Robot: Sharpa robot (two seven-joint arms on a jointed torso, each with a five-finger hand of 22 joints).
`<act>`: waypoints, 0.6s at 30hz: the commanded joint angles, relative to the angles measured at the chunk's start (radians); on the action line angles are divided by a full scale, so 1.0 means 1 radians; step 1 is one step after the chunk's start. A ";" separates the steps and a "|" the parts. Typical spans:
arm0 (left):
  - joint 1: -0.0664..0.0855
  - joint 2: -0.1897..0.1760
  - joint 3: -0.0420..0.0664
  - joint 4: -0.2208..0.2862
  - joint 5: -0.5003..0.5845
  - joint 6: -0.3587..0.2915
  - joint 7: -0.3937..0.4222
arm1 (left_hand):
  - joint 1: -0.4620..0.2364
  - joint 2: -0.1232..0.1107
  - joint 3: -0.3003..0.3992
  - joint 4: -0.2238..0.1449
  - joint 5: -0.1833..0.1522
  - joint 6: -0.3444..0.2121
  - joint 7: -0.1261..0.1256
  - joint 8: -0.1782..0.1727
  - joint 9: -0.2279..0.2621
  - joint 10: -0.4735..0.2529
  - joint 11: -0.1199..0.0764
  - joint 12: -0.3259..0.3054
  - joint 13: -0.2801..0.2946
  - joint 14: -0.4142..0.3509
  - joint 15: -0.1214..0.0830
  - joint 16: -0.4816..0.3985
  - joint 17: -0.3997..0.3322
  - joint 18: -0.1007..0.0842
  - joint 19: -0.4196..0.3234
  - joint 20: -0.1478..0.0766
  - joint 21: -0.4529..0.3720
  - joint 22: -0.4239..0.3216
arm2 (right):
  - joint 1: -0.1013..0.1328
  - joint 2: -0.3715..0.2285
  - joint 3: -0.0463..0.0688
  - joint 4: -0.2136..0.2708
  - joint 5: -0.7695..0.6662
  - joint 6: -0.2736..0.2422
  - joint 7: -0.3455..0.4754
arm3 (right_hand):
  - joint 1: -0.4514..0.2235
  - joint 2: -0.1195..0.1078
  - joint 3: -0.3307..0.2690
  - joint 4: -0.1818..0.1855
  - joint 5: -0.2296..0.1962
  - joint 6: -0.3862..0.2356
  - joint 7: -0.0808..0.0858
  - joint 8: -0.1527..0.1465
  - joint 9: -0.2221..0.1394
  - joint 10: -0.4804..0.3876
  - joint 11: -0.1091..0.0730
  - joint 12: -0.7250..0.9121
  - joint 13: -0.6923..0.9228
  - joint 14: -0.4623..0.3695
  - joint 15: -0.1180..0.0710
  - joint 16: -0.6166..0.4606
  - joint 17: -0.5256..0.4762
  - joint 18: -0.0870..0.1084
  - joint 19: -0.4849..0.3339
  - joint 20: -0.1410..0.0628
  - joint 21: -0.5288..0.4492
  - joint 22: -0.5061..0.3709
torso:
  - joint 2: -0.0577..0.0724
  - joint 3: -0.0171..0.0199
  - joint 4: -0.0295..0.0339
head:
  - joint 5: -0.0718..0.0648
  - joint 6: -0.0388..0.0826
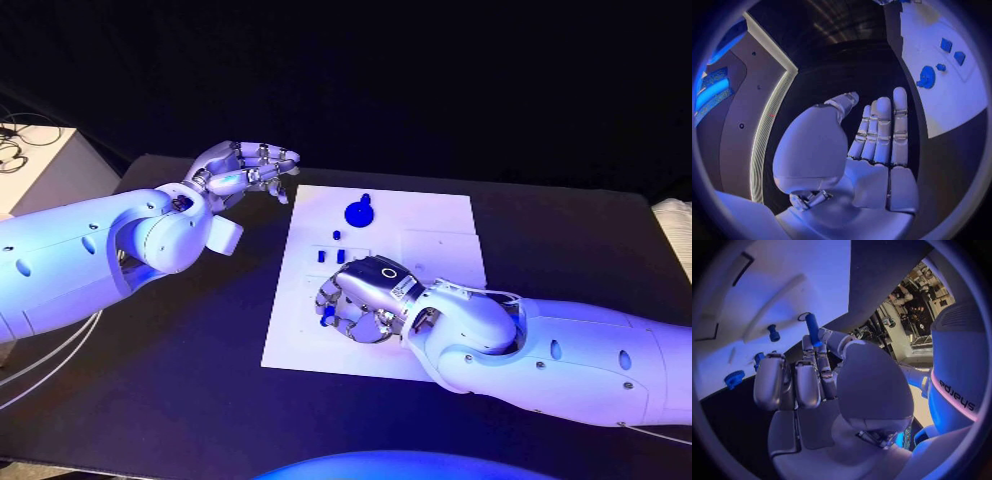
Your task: Assemble the parts on the task board
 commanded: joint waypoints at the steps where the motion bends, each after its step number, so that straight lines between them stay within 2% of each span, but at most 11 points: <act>1: 0.000 0.001 0.000 0.002 0.006 0.020 0.006 | 0.000 0.001 0.001 0.005 0.001 -0.007 0.003 0.004 0.000 -0.002 0.005 -0.004 -0.001 -0.006 0.002 0.006 0.001 0.014 0.001 0.002 -0.004 -0.001 | -0.004 0.000 -0.002 -0.005 -0.032 -0.004 -0.002 | 0.030 0.021 0.014 -0.021 0.005 0.000 0.004 0.007 0.001 0.065 -0.058 0.007 0.041 0.031 -0.007 0.007 0.001 -0.006 0.002 -0.009 0.001 0.001 | -0.001 -0.0006 -0.0002 | 0.001 -0.003; 18: 0.000 -0.005 0.000 0.002 0.006 0.021 0.002 | -0.002 0.002 -0.001 0.008 0.001 -0.008 0.003 0.004 0.000 -0.002 0.004 -0.003 -0.002 -0.007 0.002 0.007 0.002 0.014 0.001 0.002 -0.005 -0.002 | -0.006 -0.012 -0.002 -0.006 -0.063 -0.002 -0.016 | 0.030 0.020 0.016 -0.024 0.007 0.000 0.005 0.007 0.003 0.066 -0.057 0.005 0.042 0.031 -0.006 0.008 0.001 -0.007 0.002 -0.009 0.002 0.003 | 0.000 -0.0008 0.0004 | 0.000 -0.007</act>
